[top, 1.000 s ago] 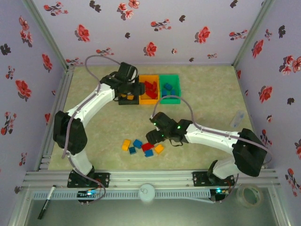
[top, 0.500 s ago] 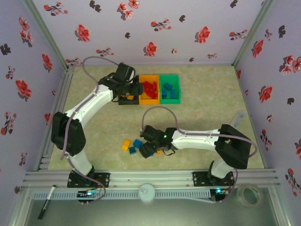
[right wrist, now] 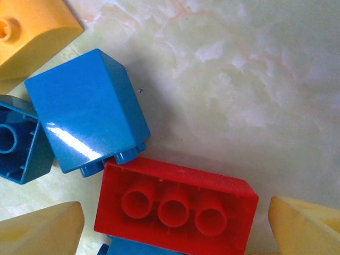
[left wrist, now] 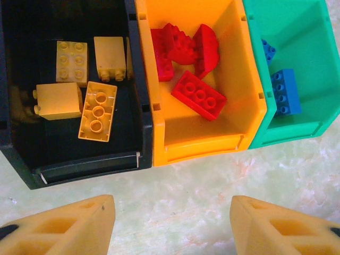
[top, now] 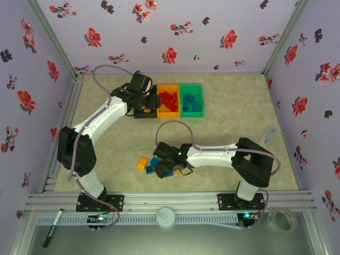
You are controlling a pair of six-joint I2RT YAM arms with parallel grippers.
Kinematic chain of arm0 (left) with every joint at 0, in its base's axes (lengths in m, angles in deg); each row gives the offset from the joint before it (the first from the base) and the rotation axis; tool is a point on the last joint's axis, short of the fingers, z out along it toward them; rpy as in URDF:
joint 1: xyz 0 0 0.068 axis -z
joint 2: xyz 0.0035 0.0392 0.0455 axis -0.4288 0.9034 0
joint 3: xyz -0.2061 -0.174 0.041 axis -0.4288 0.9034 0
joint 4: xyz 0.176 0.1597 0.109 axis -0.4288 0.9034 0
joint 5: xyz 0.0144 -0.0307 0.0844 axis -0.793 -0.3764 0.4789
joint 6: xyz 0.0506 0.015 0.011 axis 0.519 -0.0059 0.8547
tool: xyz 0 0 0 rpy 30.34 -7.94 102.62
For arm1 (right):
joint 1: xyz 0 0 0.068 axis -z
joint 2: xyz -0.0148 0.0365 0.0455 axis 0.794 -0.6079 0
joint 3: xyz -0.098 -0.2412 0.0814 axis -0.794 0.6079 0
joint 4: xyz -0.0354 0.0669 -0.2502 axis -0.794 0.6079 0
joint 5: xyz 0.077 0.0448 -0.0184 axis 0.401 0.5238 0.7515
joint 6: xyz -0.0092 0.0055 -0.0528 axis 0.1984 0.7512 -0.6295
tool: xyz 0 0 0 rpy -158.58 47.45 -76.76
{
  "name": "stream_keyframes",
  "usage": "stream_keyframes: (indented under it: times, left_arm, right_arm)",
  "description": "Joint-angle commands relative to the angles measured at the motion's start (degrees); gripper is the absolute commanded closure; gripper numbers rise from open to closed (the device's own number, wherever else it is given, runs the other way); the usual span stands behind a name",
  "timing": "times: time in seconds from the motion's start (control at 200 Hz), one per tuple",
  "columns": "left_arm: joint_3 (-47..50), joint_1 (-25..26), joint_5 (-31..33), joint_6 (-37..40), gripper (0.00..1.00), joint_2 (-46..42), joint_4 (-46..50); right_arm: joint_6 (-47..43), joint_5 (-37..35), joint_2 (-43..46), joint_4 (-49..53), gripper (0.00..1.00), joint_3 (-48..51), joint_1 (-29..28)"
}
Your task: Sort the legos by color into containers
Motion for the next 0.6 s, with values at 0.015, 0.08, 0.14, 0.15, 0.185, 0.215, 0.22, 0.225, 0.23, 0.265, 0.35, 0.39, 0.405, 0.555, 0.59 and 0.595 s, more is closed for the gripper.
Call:
stream_keyframes:
  times: [0.015,0.08,0.14,0.15,0.185,0.215,0.22,0.225,0.23,0.265,0.35,0.39,0.405,0.555,0.59,0.595]
  left_arm:
    - [0.47,-0.55,1.01,-0.76,0.41,-2.08,-0.73]
    - [0.47,-0.57,0.94,-0.71,0.41,-2.08,-0.75]
    - [0.43,-0.57,1.01,-0.77,0.41,-2.00,-0.73]
    - [0.40,-0.53,1.00,-0.76,0.41,-1.99,-0.75]
    - [0.38,-0.57,0.96,-0.75,0.41,-1.99,-0.69]
    - [0.38,-0.57,0.93,-0.76,0.41,-1.97,-0.72]
    - [0.38,-0.57,0.93,-0.76,0.41,-1.94,-0.65]
    - [0.43,-0.53,0.98,-0.76,0.41,-1.96,-0.61]
    - [0.41,-0.51,0.96,-0.76,0.41,-1.98,-0.64]
    - [0.38,-0.57,0.98,-0.70,0.41,-1.99,-0.66]
    - [0.38,-0.64,0.95,-0.76,0.42,-1.84,-0.65]
    - [0.39,-0.60,0.98,-0.77,0.42,-1.84,-0.63]
    - [0.39,-0.58,0.95,-0.73,0.42,-1.94,-0.63]
    - [0.38,-0.63,1.01,-0.78,0.42,-1.88,-0.51]
    - [0.39,-0.66,0.93,-0.85,0.42,-1.90,-0.58]
    - [0.39,-0.62,0.93,-0.81,0.42,-1.86,-0.53]
  right_arm:
    - [0.41,-1.18,-1.04,0.71,0.12,-1.81,-0.32]
    - [0.41,-1.82,-1.50,1.29,0.14,-2.21,-0.37]
    - [0.39,-2.41,-1.80,2.02,0.17,-2.55,-0.33]
    - [0.41,-2.49,-1.83,2.15,0.17,-2.63,-0.33]
    - [0.41,-2.82,-2.02,2.54,0.19,-2.70,-0.38]
    - [0.39,-3.22,-2.12,2.91,0.21,-2.80,-0.33]
    - [0.40,-3.31,-2.16,3.00,0.21,-2.83,-0.33]
    - [0.41,-3.35,-2.18,3.01,0.22,-2.84,-0.28]
    - [0.41,-3.38,-2.14,3.05,0.22,-2.81,-0.30]
    - [0.35,-3.99,-2.20,3.42,0.23,-2.85,-0.26]
    - [-0.12,-4.64,-2.41,4.21,0.26,-2.97,-0.23]
    - [-0.33,-4.95,-2.51,4.62,0.26,-2.99,-0.23]
    - [-0.42,-5.12,-2.59,4.82,0.26,-3.06,-0.16]
    - [-1.15,-7.58,-2.86,6.56,0.27,-3.35,0.14]
    - [-1.42,-8.11,-2.77,6.70,0.29,-3.31,0.33]
    - [-1.47,-8.21,-2.79,6.70,0.29,-3.30,0.35]
